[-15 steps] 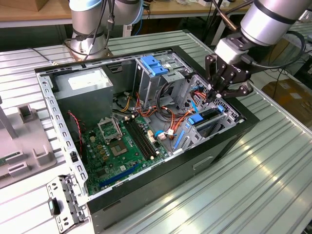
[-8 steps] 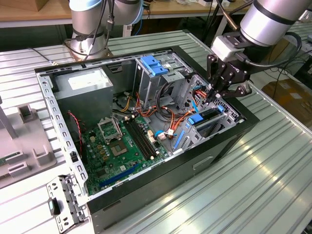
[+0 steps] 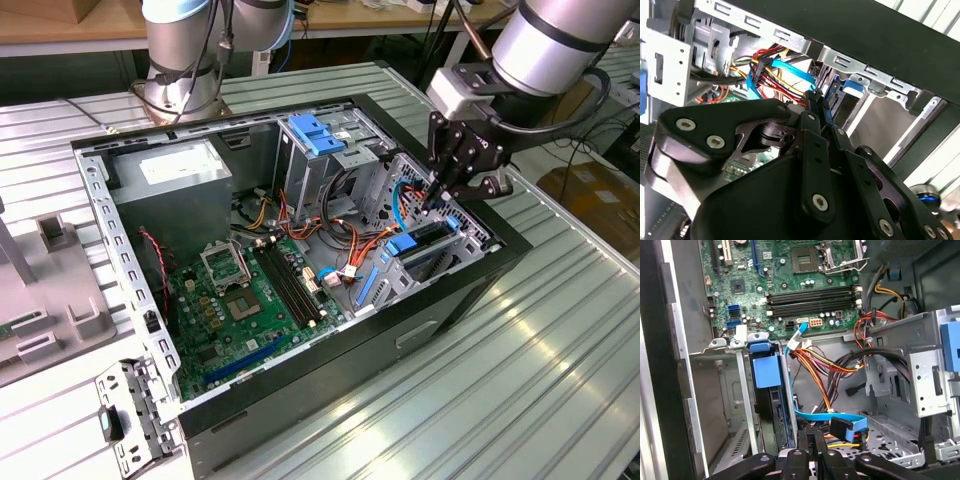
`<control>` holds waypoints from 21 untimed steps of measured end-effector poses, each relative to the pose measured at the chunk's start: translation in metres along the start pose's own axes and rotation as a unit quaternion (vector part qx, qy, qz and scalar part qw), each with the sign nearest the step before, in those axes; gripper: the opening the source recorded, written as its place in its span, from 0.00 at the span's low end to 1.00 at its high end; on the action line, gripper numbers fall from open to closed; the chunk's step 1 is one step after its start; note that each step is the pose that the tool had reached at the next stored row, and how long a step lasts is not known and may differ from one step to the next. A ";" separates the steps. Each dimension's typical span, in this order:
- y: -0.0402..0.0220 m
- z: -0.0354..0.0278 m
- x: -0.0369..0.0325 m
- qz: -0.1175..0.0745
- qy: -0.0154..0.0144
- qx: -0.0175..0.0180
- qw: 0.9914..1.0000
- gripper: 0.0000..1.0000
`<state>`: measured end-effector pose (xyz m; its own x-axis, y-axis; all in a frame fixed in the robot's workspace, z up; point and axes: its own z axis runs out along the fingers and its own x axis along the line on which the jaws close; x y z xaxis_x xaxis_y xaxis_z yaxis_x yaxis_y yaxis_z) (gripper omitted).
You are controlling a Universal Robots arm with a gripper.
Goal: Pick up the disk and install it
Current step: 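Insert the first disk wire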
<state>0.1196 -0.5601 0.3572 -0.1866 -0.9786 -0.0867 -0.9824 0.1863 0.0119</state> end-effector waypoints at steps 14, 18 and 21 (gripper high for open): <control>0.0002 -0.0003 0.0069 0.044 -0.001 0.004 0.999 0.16; 0.0007 -0.0011 0.0165 0.040 -0.001 0.004 0.999 0.16; 0.0013 -0.0013 0.0189 0.039 -0.001 0.003 0.999 0.16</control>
<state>0.1149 -0.5785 0.3569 -0.2620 -0.9611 -0.0869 -0.9650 0.2620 0.0119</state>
